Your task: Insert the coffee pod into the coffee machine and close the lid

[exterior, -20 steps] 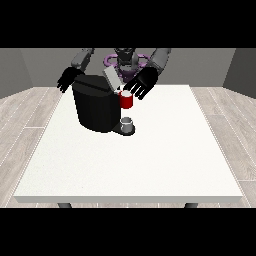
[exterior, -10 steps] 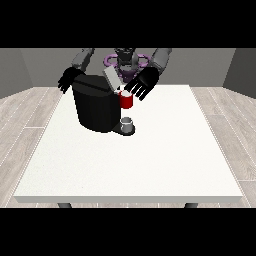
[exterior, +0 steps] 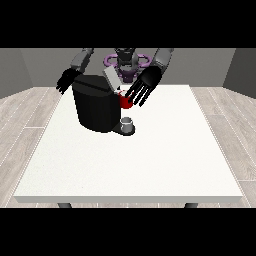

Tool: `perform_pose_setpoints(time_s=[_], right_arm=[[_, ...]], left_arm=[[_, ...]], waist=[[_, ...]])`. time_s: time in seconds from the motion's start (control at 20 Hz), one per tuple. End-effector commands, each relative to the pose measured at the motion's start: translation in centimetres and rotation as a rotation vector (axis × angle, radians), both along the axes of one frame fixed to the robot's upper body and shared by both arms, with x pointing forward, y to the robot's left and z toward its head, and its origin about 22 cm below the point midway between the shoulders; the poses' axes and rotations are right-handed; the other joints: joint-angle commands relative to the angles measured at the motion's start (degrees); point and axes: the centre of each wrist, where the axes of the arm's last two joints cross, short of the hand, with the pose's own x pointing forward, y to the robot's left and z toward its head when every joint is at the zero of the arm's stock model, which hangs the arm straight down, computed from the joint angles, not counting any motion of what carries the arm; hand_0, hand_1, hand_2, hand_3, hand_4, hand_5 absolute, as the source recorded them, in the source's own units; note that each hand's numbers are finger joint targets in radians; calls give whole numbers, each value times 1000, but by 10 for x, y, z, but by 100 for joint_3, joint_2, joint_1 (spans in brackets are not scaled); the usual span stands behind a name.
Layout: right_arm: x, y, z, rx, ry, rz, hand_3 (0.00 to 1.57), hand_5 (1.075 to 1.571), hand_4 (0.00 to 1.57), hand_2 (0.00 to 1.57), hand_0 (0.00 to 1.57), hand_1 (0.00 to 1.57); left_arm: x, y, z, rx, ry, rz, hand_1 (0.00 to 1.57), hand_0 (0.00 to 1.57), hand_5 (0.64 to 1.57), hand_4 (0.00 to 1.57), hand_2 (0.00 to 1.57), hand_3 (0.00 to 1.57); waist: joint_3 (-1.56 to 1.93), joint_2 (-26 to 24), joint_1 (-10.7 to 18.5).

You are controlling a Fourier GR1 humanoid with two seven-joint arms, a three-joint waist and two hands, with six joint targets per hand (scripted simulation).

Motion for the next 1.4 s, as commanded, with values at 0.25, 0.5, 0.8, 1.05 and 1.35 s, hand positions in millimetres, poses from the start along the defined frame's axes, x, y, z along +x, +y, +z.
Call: perform_pose_setpoints(time_s=[0.25,0.5,0.8,1.05,1.35], right_arm=[[-15,4,-20,-2,55,1,0,1571,378,0,0,0],[-23,-3,-36,-5,75,-37,0,1571,392,0,0,0],[-42,-35,-60,39,171,-111,0,1571,433,0,0,0],[-53,-36,-67,55,250,-147,0,1571,370,0,0,0],[-71,-63,-72,-41,245,-125,0,1571,357,0,0,0]], left_arm=[[-2,12,-7,-10,62,-4,0,0,1571,0,0,0],[-5,7,-25,-10,33,-1,0,0,1571,0,0,0],[-12,-1,-81,-298,150,-22,0,0,1571,0,0,0],[-28,-14,-149,-684,249,-26,0,0,1571,261,0,0],[-59,-18,-211,-825,339,-6,0,0,1571,0,0,0]], waist=[[-2,-408,66],[-1,-545,255],[-4,-1225,705],[-17,-1956,1079],[-4,-2629,1514]])
